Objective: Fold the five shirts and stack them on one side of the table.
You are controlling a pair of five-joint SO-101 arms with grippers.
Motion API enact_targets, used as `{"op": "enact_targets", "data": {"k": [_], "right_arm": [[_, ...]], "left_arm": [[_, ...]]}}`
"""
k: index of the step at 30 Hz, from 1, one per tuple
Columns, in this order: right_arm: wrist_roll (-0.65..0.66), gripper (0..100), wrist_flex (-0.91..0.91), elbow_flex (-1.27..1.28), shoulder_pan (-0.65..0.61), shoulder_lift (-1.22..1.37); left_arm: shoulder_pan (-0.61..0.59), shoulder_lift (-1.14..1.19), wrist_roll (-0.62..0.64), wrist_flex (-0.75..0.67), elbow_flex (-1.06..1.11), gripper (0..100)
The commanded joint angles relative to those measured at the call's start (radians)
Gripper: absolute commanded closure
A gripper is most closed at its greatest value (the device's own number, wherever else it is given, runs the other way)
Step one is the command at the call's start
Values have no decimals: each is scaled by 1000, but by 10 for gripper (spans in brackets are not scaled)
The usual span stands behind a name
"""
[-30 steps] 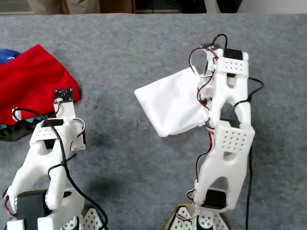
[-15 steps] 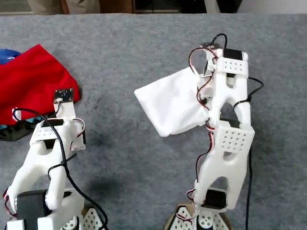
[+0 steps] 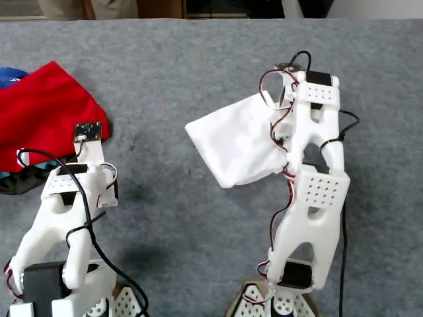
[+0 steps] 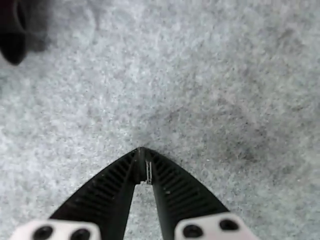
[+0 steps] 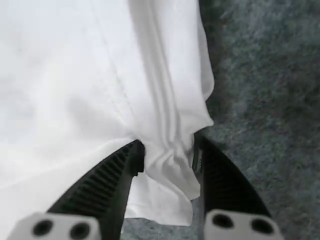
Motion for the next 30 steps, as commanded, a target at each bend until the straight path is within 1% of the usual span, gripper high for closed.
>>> {"op": "enact_targets", "data": {"k": [1, 6, 9, 11, 14, 20, 26, 30], "right_arm": [[17, 807, -20, -15, 16, -2], [17, 806, -18, -10, 18, -2], [104, 809, 6, -7, 4, -1], [126, 810, 8, -12, -4, 5], [64, 823, 17, -45, 15, 30], [20, 988, 100, -186, 22, 114], [23, 997, 213, -380, 16, 216], [25, 998, 233, -518, 27, 216]], "left_arm": [[8, -18, -3, -9, -5, 981], [15, -18, -31, -8, -5, 981], [15, -18, -31, -6, -5, 981], [15, -18, -34, 5, -6, 981], [17, -18, -35, 5, -3, 981], [17, -18, -35, 5, -3, 981], [17, -18, -35, 5, -3, 981], [17, -18, -35, 3, -5, 981]]}}
